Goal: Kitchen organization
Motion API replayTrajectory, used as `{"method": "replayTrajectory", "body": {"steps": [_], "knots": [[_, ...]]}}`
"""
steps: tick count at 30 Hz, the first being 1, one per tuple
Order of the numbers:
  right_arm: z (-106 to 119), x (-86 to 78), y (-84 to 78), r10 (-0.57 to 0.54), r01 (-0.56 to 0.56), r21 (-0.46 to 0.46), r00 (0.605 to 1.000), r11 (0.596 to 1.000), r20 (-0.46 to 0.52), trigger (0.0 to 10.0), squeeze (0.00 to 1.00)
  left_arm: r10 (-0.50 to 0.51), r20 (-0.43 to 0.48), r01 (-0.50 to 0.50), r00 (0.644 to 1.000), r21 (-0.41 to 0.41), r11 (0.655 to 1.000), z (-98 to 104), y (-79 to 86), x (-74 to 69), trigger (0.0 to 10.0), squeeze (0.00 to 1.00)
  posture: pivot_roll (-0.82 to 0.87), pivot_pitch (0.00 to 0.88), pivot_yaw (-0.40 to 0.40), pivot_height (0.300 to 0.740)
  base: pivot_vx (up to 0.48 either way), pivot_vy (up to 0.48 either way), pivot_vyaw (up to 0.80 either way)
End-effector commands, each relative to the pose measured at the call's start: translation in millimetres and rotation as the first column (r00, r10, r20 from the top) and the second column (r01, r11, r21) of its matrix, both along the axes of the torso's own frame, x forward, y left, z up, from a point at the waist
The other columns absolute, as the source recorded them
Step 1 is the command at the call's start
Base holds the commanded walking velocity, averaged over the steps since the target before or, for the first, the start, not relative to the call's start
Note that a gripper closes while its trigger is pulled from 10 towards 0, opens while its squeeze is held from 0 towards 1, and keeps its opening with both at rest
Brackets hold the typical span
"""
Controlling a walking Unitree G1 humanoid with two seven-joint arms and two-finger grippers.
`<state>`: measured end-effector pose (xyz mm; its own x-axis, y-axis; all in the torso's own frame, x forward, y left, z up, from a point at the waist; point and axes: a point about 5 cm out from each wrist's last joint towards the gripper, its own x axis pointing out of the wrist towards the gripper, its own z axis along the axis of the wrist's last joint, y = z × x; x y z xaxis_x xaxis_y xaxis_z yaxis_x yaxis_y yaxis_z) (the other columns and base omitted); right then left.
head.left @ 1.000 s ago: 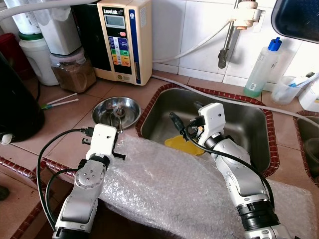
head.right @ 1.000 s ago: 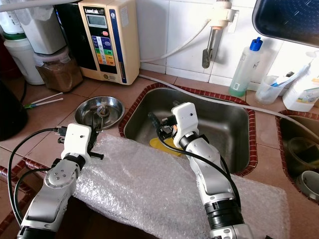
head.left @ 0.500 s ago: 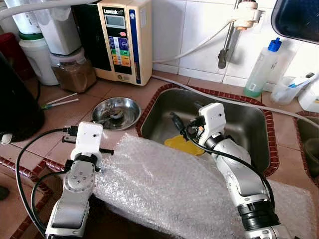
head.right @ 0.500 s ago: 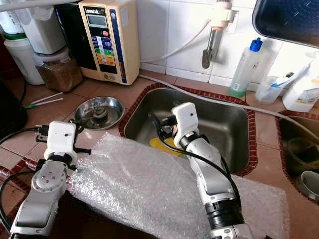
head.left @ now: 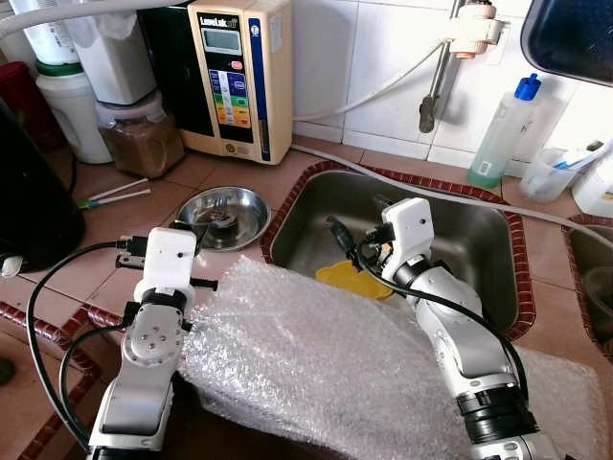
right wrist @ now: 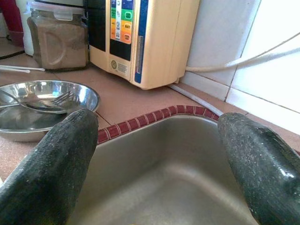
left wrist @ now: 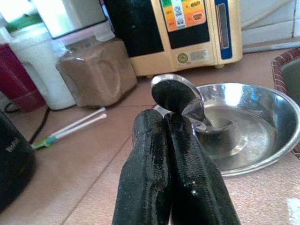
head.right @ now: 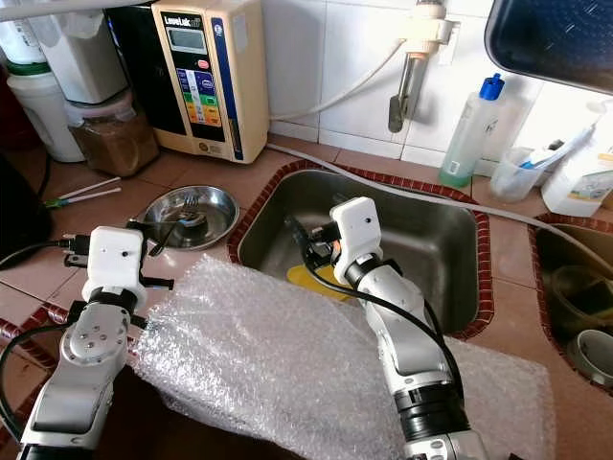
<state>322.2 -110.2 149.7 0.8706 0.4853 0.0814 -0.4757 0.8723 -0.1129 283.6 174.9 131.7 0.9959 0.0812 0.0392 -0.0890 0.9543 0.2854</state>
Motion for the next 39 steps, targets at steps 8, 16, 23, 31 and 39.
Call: {"method": "replayTrajectory", "body": {"steps": [8, 16, 23, 31, 39], "knots": [[-4, 0.1, -1.0, 0.001, -0.001, -0.009, 1.0, 1.0, -0.015, 10.0, 0.0, -0.001, -0.007, 0.001, 1.0, -0.011, 1.0, -1, 1.5, -3.1, 10.0, 1.0, 0.08, 0.0, 0.011, 0.74, 0.0, 0.0, 0.0], [-5, 0.7, -0.8, 0.003, -0.003, -0.01, 1.0, 1.0, -0.019, 10.0, 0.0, 0.059, 0.038, -0.062, 0.998, 0.067, 0.996, 7, 17.5, -16.2, 10.0, 1.0, 0.09, 0.0, 0.011, 0.74, 0.0, 0.0, 0.0], [-5, 0.9, 0.8, 0.011, -0.011, -0.01, 1.0, 1.0, -0.021, 10.0, 0.0, 0.105, 0.046, -0.108, 0.993, 0.061, 0.992, 7, 27.7, -18.0, 10.0, 1.0, 0.1, 0.0, 0.004, 0.74, 0.0, 0.0, 0.0], [-3, 3.1, -3.0, 0.003, -0.003, -0.016, 1.0, 1.0, -0.015, 10.0, 0.0, 0.065, 0.065, -0.066, 0.996, 0.025, 0.997, 14, 16.4, -10.6, 10.0, 1.0, 0.09, 0.0, 0.013, 0.74, 0.0, 0.0, 0.0], [-5, 1.9, -3.0, -0.006, 0.006, -0.013, 1.0, 1.0, -0.015, 10.0, 0.0, 0.018, 0.16, -0.025, 0.987, 0.041, 0.999, 32, 7.8, 3.3, 10.0, 1.0, 0.08, 0.0, 0.022, 0.74, 0.0, 0.0, 0.0]]}}
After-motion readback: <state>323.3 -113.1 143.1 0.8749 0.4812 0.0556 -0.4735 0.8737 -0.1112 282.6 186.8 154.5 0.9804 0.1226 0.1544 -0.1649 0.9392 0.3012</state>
